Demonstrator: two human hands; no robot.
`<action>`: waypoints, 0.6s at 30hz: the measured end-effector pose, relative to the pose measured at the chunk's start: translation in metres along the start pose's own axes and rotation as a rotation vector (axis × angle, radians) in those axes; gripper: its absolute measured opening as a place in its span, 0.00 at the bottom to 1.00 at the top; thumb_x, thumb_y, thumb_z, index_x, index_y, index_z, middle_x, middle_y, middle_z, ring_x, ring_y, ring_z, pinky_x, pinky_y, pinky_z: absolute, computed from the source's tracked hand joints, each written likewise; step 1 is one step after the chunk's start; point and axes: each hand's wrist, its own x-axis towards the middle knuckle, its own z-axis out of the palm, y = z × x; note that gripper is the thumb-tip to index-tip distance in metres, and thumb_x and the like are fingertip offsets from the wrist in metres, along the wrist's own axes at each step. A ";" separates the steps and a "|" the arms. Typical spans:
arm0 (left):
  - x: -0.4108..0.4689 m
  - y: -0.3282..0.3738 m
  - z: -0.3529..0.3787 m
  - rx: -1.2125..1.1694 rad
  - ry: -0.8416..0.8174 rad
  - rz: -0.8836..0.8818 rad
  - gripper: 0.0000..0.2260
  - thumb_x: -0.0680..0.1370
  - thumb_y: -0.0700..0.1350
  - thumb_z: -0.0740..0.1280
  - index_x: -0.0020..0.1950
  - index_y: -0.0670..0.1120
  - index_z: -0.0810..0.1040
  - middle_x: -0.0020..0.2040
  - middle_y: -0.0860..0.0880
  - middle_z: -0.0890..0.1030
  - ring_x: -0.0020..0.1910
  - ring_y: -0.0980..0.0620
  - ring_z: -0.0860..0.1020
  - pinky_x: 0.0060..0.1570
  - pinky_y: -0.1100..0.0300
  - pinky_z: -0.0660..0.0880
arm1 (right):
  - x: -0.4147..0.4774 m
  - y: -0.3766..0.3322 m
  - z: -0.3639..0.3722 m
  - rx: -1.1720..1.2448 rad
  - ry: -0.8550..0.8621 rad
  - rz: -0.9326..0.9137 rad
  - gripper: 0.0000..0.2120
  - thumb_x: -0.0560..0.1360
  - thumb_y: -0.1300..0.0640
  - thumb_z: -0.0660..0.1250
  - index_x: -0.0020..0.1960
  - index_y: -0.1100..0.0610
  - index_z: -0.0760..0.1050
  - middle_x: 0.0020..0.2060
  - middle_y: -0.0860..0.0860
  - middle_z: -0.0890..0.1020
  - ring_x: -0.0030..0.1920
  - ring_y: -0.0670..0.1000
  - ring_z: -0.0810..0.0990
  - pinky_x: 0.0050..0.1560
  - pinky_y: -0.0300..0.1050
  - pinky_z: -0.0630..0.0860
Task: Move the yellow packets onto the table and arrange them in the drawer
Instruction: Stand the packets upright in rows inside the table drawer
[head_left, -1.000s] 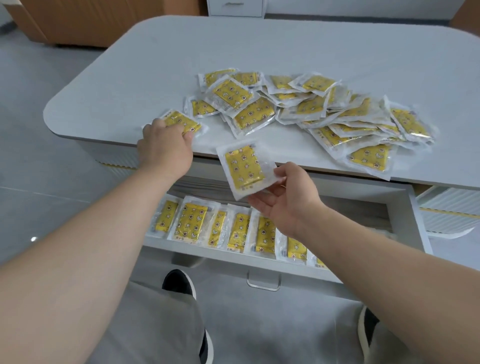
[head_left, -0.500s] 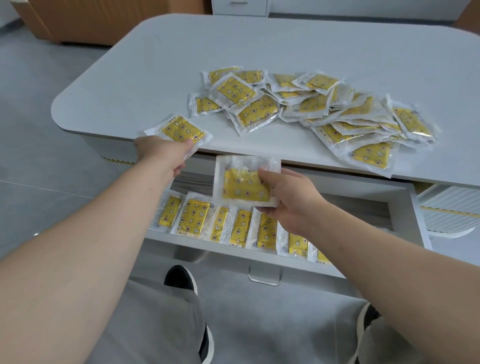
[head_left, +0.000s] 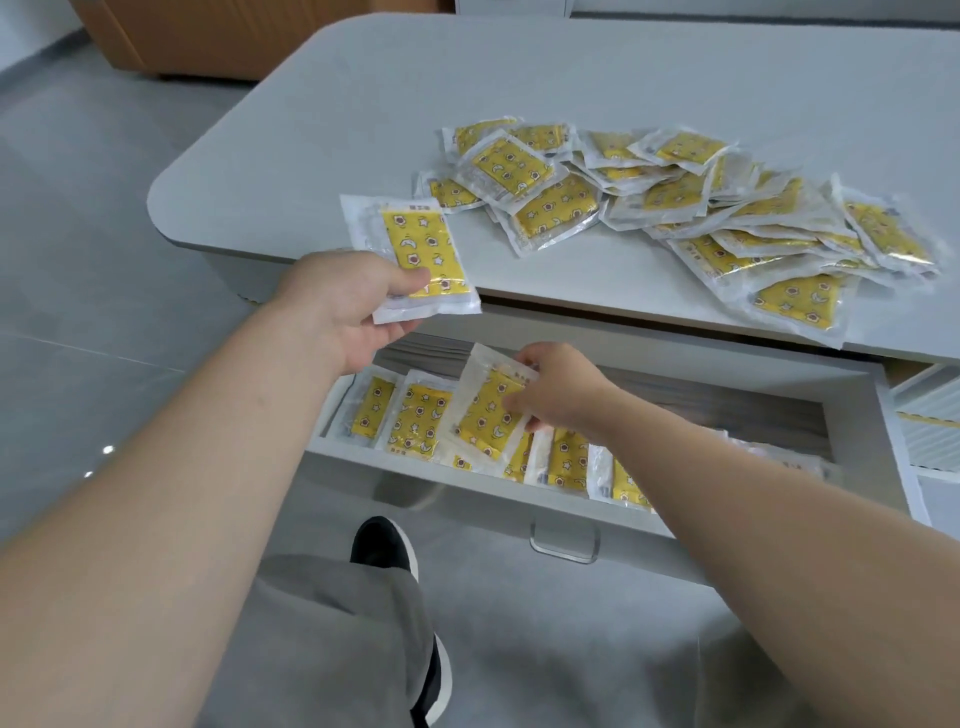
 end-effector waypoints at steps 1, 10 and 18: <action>-0.005 0.000 0.002 -0.019 -0.023 -0.012 0.14 0.75 0.33 0.72 0.58 0.43 0.79 0.51 0.46 0.85 0.45 0.50 0.85 0.40 0.58 0.81 | 0.005 0.000 0.006 -0.009 -0.001 -0.006 0.20 0.77 0.63 0.72 0.67 0.57 0.76 0.49 0.53 0.85 0.39 0.51 0.87 0.36 0.41 0.84; -0.012 -0.010 0.006 0.075 -0.066 -0.055 0.06 0.78 0.40 0.72 0.54 0.46 0.81 0.49 0.48 0.86 0.43 0.50 0.86 0.42 0.55 0.82 | 0.028 0.009 0.040 -0.527 -0.043 -0.094 0.28 0.76 0.51 0.73 0.74 0.53 0.70 0.63 0.54 0.78 0.56 0.55 0.80 0.49 0.44 0.77; 0.002 -0.027 0.009 0.514 -0.091 -0.034 0.29 0.68 0.42 0.81 0.67 0.42 0.77 0.66 0.44 0.80 0.69 0.45 0.74 0.72 0.43 0.64 | 0.017 0.012 0.015 -0.599 0.150 -0.019 0.19 0.75 0.54 0.71 0.63 0.56 0.71 0.57 0.56 0.76 0.44 0.54 0.79 0.41 0.49 0.81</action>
